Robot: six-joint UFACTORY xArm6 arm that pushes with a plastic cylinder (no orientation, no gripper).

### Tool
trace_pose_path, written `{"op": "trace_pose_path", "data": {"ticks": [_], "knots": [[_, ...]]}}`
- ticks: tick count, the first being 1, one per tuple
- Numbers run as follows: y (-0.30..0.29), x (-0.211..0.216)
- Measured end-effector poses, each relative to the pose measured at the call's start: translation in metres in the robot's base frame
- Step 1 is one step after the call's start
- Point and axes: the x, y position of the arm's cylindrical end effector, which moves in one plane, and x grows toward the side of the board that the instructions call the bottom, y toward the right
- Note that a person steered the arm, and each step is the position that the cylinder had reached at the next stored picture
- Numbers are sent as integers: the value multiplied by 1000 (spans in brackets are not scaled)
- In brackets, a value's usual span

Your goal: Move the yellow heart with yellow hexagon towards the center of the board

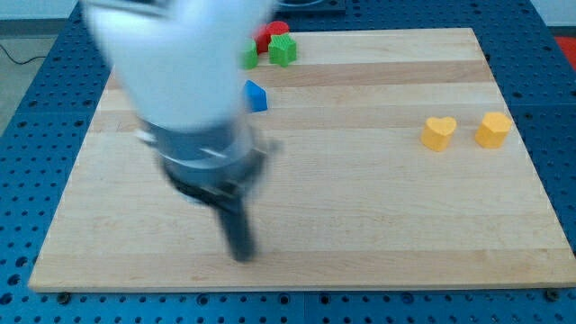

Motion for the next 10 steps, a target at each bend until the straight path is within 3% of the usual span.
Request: {"op": "trace_pose_path", "data": {"ticks": [1,2,3,4,5,7,8,10], "knots": [[100,11],[205,-4],[312,-46],[363,-79],[366,-82],[365,-175],[344,-188],[225,-169]]}}
